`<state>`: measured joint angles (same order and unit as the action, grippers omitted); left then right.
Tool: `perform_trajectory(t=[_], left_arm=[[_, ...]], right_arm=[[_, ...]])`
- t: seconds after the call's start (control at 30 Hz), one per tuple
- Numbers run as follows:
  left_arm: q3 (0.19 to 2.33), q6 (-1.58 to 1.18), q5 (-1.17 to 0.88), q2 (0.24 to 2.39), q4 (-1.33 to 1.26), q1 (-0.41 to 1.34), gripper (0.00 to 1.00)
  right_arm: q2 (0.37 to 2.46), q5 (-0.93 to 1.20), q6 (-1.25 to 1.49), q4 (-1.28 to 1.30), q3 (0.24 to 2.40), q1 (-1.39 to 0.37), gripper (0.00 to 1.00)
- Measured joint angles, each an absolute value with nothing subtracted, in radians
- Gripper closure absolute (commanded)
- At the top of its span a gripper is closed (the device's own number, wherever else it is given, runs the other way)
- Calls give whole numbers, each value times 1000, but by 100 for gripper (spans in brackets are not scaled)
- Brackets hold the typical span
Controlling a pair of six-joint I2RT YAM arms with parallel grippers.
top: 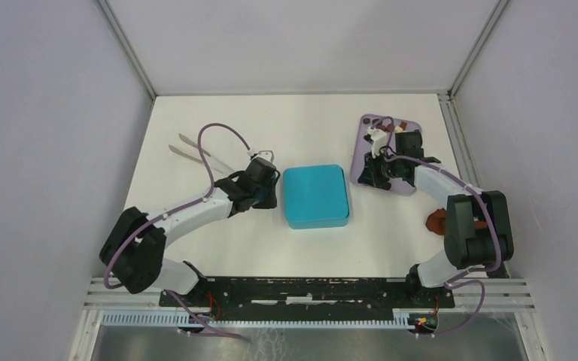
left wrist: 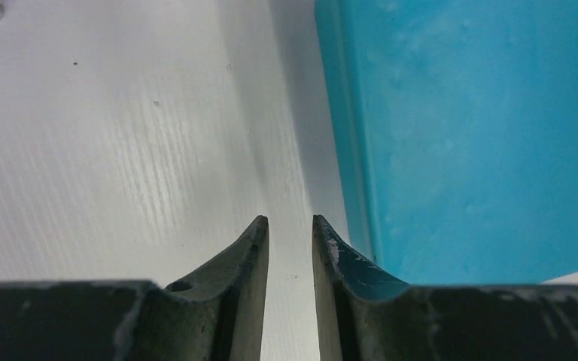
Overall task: Pack the chocolate
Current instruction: Close the box lid on the packing box.
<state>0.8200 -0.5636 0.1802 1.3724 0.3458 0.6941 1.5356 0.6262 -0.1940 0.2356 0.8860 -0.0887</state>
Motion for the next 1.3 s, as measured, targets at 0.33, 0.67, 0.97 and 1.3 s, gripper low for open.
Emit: perform_trajectory(t=[0.33,0.67,0.97,1.3], left_arm=[[966,-540,110,1588,367,694,70],[1016,-526,91,1648,388,691,70],[1017,-526,104,1656,391,692,69],[1023,-525,107,1658,395,692,69]], right_arm=[[1610,542,-241,294,893,-234,89],[1613,511,-251,309,899,-274,86],[1548,447,-274,316,918,-209,74],[1214,849,-500,203,776,-163,36]])
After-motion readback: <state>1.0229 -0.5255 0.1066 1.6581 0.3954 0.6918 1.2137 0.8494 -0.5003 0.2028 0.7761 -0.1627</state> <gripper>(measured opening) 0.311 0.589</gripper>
